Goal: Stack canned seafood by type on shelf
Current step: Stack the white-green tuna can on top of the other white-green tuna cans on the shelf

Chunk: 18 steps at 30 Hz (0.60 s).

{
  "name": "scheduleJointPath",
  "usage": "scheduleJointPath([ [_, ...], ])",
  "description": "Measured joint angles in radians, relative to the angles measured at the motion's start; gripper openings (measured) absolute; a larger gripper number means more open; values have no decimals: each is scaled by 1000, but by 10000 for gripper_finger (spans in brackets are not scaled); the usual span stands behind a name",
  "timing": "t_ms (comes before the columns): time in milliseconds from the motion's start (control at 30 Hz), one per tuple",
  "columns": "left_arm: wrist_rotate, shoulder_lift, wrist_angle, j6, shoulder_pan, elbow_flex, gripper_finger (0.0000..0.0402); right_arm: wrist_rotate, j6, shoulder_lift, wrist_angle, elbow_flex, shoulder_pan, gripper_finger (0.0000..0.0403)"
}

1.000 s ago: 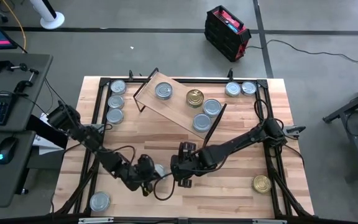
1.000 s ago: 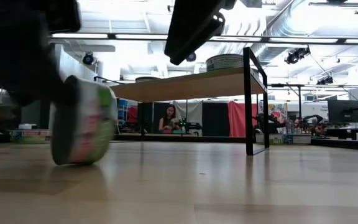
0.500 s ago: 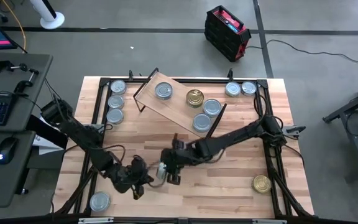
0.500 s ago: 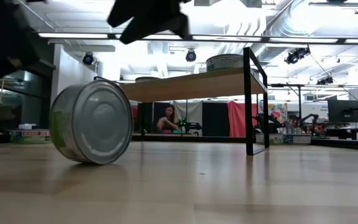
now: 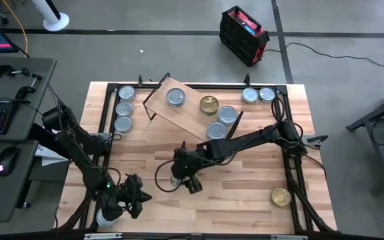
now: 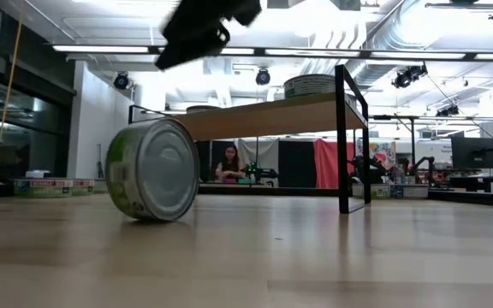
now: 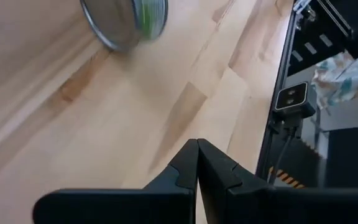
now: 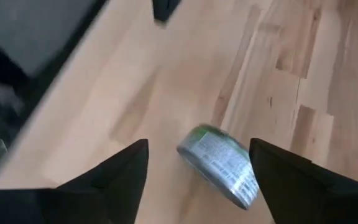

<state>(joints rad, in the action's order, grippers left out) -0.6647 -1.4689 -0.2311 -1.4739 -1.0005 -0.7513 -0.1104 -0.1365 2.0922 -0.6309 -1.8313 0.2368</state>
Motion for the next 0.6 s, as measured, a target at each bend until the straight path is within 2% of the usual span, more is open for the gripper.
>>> scheduleJointPath([
  [133, 0, 0, 7, -56, -2, 0, 0, 2, -151, 22, -20, 0, -20, 279],
  [200, 0, 0, 23, -61, -1, 1, 0, 37, -213, 44, -12, 0, -27, 279],
  [367, 0, 0, 51, -91, 7, 1, 0, 66, -314, 95, -44, 0, -34, 279],
  [500, 0, 0, 51, -119, 13, 0, 0, 119, -410, 105, -46, 0, -34, 279],
  [600, 0, 0, 50, -127, 19, 0, 0, 118, -463, 105, -49, 0, -40, 279],
])
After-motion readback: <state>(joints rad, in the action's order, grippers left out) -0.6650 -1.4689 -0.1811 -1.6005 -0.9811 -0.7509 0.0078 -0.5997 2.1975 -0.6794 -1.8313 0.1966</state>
